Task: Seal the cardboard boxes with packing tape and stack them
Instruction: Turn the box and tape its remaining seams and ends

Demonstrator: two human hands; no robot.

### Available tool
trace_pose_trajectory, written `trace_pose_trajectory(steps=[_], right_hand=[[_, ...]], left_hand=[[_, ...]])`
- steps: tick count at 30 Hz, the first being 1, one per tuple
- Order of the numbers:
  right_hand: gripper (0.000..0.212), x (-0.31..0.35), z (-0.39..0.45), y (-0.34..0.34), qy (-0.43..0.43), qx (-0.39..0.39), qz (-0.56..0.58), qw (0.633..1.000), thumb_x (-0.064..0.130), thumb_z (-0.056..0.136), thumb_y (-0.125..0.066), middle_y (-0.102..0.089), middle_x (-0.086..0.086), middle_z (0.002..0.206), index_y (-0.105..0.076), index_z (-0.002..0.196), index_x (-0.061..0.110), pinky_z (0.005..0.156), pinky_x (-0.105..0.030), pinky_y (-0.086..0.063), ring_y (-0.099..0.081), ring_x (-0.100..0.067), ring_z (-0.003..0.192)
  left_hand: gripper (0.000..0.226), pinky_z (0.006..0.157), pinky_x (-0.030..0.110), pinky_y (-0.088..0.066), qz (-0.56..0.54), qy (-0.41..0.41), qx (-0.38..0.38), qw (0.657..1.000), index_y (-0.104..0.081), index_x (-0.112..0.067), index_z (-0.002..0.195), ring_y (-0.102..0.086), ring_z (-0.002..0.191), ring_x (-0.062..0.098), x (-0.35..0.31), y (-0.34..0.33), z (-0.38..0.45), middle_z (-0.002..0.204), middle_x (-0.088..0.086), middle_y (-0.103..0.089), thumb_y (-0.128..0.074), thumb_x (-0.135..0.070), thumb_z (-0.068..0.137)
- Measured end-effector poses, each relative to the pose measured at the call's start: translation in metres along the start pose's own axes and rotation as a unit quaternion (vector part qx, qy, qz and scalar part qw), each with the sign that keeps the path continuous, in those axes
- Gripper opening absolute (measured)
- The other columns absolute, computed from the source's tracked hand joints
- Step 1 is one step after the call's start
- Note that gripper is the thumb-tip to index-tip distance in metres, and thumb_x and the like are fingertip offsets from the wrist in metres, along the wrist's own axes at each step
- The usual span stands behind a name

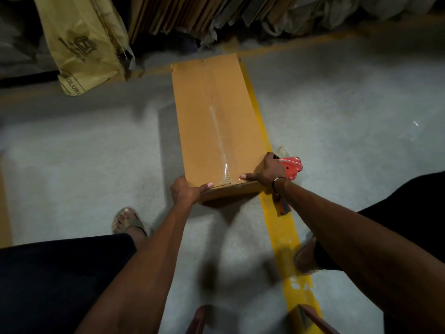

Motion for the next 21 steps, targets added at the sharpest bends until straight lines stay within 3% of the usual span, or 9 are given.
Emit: trace_pose_trajectory(steps=[3,7,10,12,15,16,18,20,21], right_hand=[[0.101,-0.01,0.008,0.007,-0.002,0.03,0.026,0.999,0.052,0.064,-0.093,-0.056,-0.016,0.137,-0.042,0.137,0.007,0.102,-0.048,-0.049,-0.054,-0.037,0.124],[0.105,-0.022,0.015,0.018,-0.009,0.073,0.08,0.994,0.042,0.065,-0.096,-0.051,-0.012,0.149,-0.042,0.15,0.011,0.108,-0.045,-0.047,-0.051,-0.035,0.132],[0.105,-0.027,0.019,0.02,-0.024,0.098,0.103,0.99,0.027,0.073,-0.093,-0.047,-0.01,0.152,-0.033,0.158,0.011,0.088,-0.032,-0.054,-0.05,-0.034,0.134],[0.102,-0.027,0.02,0.021,-0.026,0.123,0.098,0.987,0.025,0.072,-0.093,-0.049,-0.009,0.15,-0.036,0.156,0.012,0.073,-0.032,-0.059,-0.056,-0.033,0.125],[0.099,-0.019,0.017,0.02,-0.022,0.137,0.042,0.989,0.034,0.068,-0.095,-0.057,-0.012,0.136,-0.042,0.146,0.003,0.095,-0.046,-0.056,-0.058,-0.03,0.117],[0.103,-0.014,0.013,0.016,-0.008,0.139,0.013,0.99,0.039,0.067,-0.095,-0.058,-0.011,0.132,-0.039,0.144,-0.001,0.101,-0.047,-0.053,-0.057,-0.03,0.118],[0.128,-0.004,0.004,0.004,0.02,0.115,-0.051,0.992,0.047,0.069,-0.092,-0.052,-0.016,0.14,-0.013,0.155,-0.005,0.109,-0.045,-0.045,-0.052,-0.035,0.128],[0.155,-0.001,-0.008,-0.009,0.041,0.066,-0.074,0.994,0.057,0.062,-0.093,-0.04,-0.03,0.152,0.014,0.158,-0.002,0.112,-0.047,-0.041,-0.046,-0.044,0.135],[0.166,-0.005,-0.009,-0.014,0.042,0.041,-0.069,0.996,0.063,0.052,-0.094,-0.038,-0.033,0.152,0.018,0.157,0.0,0.109,-0.049,-0.043,-0.047,-0.047,0.133]], left_hand=[[0.06,0.093,0.031,-0.053,-0.084,-0.009,0.051,0.995,-0.068,-0.002,0.128,-0.067,0.101,0.022,0.012,0.007,0.004,0.121,0.011,-0.073,-0.093,-0.021,0.077],[0.063,0.113,0.045,-0.048,-0.152,-0.004,0.113,0.982,-0.06,-0.005,0.142,-0.069,0.117,0.021,0.034,0.009,0.012,0.131,0.009,-0.071,-0.085,-0.011,0.085],[0.065,0.117,0.044,-0.043,-0.189,0.004,0.149,0.971,-0.048,-0.006,0.152,-0.061,0.129,0.022,0.038,0.01,0.011,0.141,0.008,-0.064,-0.075,-0.007,0.093],[0.062,0.116,0.04,-0.042,-0.205,0.005,0.175,0.963,-0.043,-0.004,0.154,-0.058,0.13,0.022,0.037,0.011,0.008,0.143,0.008,-0.062,-0.067,0.0,0.097],[0.054,0.105,0.034,-0.048,-0.208,0.005,0.186,0.96,-0.045,-0.001,0.152,-0.06,0.12,0.022,0.037,0.011,0.012,0.129,0.005,-0.067,-0.058,0.008,0.1],[0.054,0.1,0.032,-0.051,-0.203,0.011,0.184,0.962,-0.048,-0.002,0.151,-0.061,0.119,0.022,0.037,0.01,0.014,0.126,0.005,-0.069,-0.058,0.008,0.099],[0.061,0.099,0.035,-0.054,-0.191,0.024,0.166,0.967,-0.049,-0.009,0.152,-0.064,0.119,0.023,0.034,0.01,0.015,0.131,0.006,-0.068,-0.07,-0.003,0.095],[0.07,0.106,0.044,-0.053,-0.14,-0.006,0.141,0.98,-0.052,-0.018,0.149,-0.065,0.118,0.024,0.023,0.008,0.013,0.134,0.003,-0.067,-0.083,-0.031,0.087],[0.078,0.107,0.045,-0.052,-0.103,-0.026,0.128,0.986,-0.053,-0.021,0.147,-0.064,0.117,0.023,0.016,0.007,0.01,0.133,0.0,-0.067,-0.086,-0.046,0.081]])
Point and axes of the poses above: each hand's wrist, its own z-axis towards the middle knuckle, its own y-axis out of the back of the hand, x = y × z, the point moved 5 cm from there along z, towards the middle knuckle
